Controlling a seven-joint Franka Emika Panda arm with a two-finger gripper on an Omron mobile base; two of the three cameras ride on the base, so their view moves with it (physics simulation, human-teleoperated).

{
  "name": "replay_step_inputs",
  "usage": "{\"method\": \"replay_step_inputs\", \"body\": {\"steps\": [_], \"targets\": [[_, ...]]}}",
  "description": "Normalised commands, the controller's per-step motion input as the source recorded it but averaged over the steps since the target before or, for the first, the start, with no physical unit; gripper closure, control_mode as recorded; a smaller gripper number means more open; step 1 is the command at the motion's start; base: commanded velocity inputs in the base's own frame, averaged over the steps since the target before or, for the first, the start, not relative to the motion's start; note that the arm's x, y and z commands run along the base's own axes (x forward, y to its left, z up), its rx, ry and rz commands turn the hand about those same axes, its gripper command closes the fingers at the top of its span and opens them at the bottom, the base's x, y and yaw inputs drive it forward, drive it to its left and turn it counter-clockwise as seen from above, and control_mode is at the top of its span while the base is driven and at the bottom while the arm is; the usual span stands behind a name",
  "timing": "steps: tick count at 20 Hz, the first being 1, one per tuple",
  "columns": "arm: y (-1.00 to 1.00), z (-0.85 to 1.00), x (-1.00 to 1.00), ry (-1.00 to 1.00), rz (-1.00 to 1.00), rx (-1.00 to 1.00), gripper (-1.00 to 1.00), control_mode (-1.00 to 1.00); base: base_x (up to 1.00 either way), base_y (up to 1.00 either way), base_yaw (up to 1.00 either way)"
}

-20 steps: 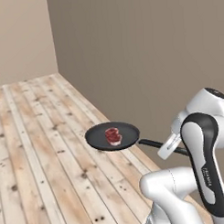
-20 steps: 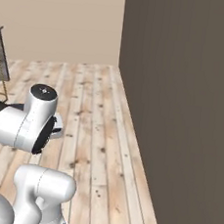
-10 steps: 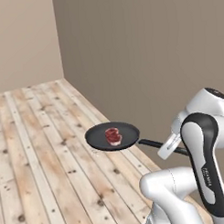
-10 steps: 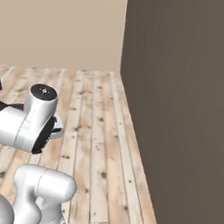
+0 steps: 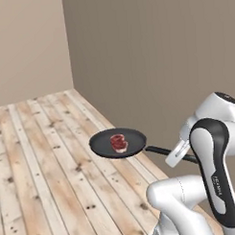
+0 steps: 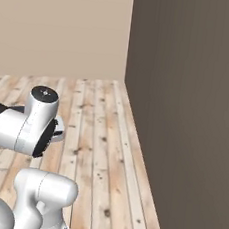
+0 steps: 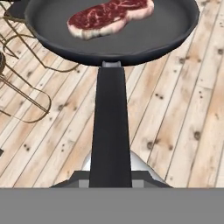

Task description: Pick up the pan with the steak in it and place it on the dining table. Then place the steak on the plate.

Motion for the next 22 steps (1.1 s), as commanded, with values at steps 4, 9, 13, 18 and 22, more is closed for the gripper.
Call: {"method": "replay_step_inputs", "body": {"steps": [4, 9, 13, 18, 22], "targets": [[0.0, 0.0, 0.0, 0.0, 0.0, 0.0, 1.0, 1.0, 1.0, 0.28, 0.0], [0.0, 0.0, 0.0, 0.0, 0.0, 0.0, 1.0, 1.0, 1.0, 0.29, 0.0], [0.0, 0.0, 0.0, 0.0, 0.0, 0.0, 1.0, 1.0, 1.0, 0.3, 0.0], [0.0, 0.0, 0.0, 0.0, 0.0, 0.0, 1.0, 1.0, 1.0, 0.29, 0.0], [0.0, 0.0, 0.0, 0.0, 0.0, 0.0, 1.0, 1.0, 1.0, 0.3, 0.0]]}}
